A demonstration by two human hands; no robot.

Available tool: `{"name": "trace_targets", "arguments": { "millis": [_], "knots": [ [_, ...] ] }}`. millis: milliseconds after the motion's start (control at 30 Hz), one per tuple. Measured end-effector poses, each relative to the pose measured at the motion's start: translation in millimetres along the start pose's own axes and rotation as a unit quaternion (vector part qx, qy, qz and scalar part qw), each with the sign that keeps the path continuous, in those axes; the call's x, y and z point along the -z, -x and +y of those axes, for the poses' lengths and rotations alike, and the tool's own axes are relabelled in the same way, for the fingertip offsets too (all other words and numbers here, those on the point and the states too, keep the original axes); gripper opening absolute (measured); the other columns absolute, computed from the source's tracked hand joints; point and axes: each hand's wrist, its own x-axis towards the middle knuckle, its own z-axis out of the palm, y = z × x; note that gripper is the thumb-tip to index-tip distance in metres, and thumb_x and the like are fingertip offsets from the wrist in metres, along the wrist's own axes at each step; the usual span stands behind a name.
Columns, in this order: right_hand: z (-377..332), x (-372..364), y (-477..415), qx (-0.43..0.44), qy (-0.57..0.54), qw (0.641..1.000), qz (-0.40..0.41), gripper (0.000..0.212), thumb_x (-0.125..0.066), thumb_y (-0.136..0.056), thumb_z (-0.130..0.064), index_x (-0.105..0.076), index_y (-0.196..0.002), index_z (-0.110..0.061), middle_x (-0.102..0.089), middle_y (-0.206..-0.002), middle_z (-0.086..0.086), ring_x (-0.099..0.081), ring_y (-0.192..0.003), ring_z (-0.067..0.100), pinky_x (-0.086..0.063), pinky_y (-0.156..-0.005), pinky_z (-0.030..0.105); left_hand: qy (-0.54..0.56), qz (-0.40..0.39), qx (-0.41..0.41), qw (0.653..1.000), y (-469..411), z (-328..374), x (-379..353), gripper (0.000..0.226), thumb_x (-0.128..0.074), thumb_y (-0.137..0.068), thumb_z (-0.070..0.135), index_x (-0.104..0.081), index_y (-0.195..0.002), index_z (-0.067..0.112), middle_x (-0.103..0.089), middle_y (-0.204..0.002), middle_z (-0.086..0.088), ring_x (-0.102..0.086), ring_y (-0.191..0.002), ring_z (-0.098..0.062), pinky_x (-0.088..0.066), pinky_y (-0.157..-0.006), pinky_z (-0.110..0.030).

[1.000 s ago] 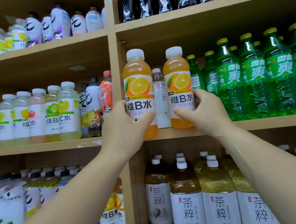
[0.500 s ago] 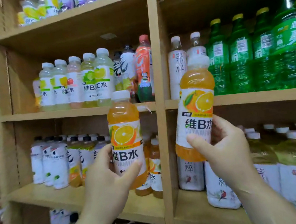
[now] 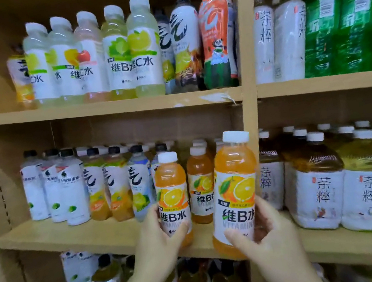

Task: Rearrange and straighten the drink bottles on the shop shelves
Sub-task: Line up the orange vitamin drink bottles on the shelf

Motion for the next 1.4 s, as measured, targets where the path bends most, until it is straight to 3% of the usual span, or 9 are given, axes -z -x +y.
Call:
{"name": "trace_targets", "arguments": {
  "millis": [167,300,433,567,700,867,1033,1167,1400],
  "knots": [
    [9.2,-47.7,-0.3,-0.036,0.044,0.998,-0.012,0.069,-0.083,-0.068,-0.052,-0.054,-0.130,-0.052,-0.071,-0.120,-0.023,-0.069,-0.107,-0.001,-0.059,-0.088,0.026,0.000,-0.050,-0.004,0.999,-25.0,-25.6,15.0,0.053,-0.082,-0.079,0.046,-0.045,-0.118,0.048,-0.063,-0.114,0.026,-0.057,-0.098,0.019,-0.047,-0.074,-0.011],
    [20.5,-72.9,-4.7,-0.074,0.087,0.993,0.015,0.080,-0.082,-0.070,-0.056,-0.048,-0.141,-0.045,-0.067,-0.128,-0.021,-0.065,-0.114,-0.001,-0.057,-0.096,0.034,0.009,-0.080,-0.003,0.997,-32.2,-42.7,23.1,0.067,-0.072,-0.062,0.073,-0.037,-0.115,0.055,-0.061,-0.115,0.029,-0.062,-0.100,0.010,-0.056,-0.083,-0.028],
    [25.6,-83.1,-11.2,-0.091,0.119,0.987,0.052,0.069,-0.081,-0.083,-0.039,-0.045,-0.142,-0.045,-0.062,-0.134,-0.023,-0.058,-0.125,0.000,-0.051,-0.105,0.035,0.004,-0.095,-0.017,0.995,-36.0,-52.6,23.2,0.077,-0.070,-0.057,0.079,-0.035,-0.121,0.054,-0.061,-0.116,0.029,-0.062,-0.103,0.006,-0.056,-0.083,-0.028],
    [26.9,-81.8,-14.7,-0.096,0.172,0.978,0.066,0.069,-0.077,-0.089,-0.038,-0.035,-0.142,-0.052,-0.058,-0.136,-0.028,-0.054,-0.125,-0.007,-0.048,-0.103,0.025,-0.008,-0.099,-0.028,0.995,-37.7,-58.2,22.4,0.088,-0.072,-0.057,0.077,-0.045,-0.134,0.044,-0.063,-0.120,0.025,-0.061,-0.108,-0.001,-0.057,-0.090,-0.034],
    [23.3,-81.3,-11.0,-0.101,0.201,0.972,0.074,0.063,-0.072,-0.094,-0.038,-0.031,-0.134,-0.064,-0.055,-0.133,-0.037,-0.053,-0.122,-0.013,-0.047,-0.099,0.020,-0.017,-0.119,-0.032,0.992,-39.1,-60.7,25.2,0.094,-0.079,-0.066,0.068,-0.040,-0.145,0.036,-0.059,-0.132,0.020,-0.057,-0.118,-0.006,-0.054,-0.099,-0.037],
    [22.6,-81.4,-6.2,-0.115,0.238,0.958,0.109,0.065,-0.067,-0.098,-0.029,-0.032,-0.149,-0.045,-0.060,-0.131,-0.023,-0.057,-0.120,-0.003,-0.048,-0.101,0.022,0.001,-0.178,-0.054,0.983,-41.9,-65.5,34.3,0.076,-0.073,-0.077,0.056,-0.036,-0.143,0.050,-0.054,-0.128,0.033,-0.057,-0.114,0.001,-0.052,-0.090,-0.028],
    [24.9,-89.0,-3.0,-0.130,0.305,0.930,0.157,0.069,-0.066,-0.098,-0.035,-0.035,-0.159,-0.023,-0.068,-0.131,-0.003,-0.064,-0.115,0.014,-0.052,-0.097,0.029,-0.007,-0.188,-0.065,0.980,-47.9,-60.3,32.0,0.070,-0.081,-0.080,0.048,-0.044,-0.139,0.046,-0.062,-0.129,0.027,-0.062,-0.113,-0.001,-0.057,-0.093,-0.037],
    [23.2,-91.1,0.2,-0.132,0.313,0.922,0.185,0.081,-0.070,-0.094,-0.039,-0.027,-0.161,-0.022,-0.065,-0.137,0.003,-0.065,-0.120,0.019,-0.055,-0.100,0.041,-0.007,-0.195,-0.093,0.976,-50.1,-48.7,17.3,0.068,-0.082,-0.079,0.046,-0.048,-0.139,0.040,-0.065,-0.129,0.021,-0.063,-0.113,-0.004,-0.056,-0.094,-0.038],
    [19.1,-86.4,5.6,-0.090,0.389,0.895,0.198,0.082,-0.073,-0.091,-0.043,-0.031,-0.160,-0.028,-0.066,-0.131,-0.005,-0.067,-0.109,0.015,-0.058,-0.087,0.036,-0.003,-0.173,-0.117,0.978,-50.5,-35.7,-9.5,0.075,-0.086,-0.076,0.043,-0.055,-0.143,0.031,-0.061,-0.125,0.011,-0.060,-0.113,-0.012,-0.055,-0.095,-0.040]
  ]
}}
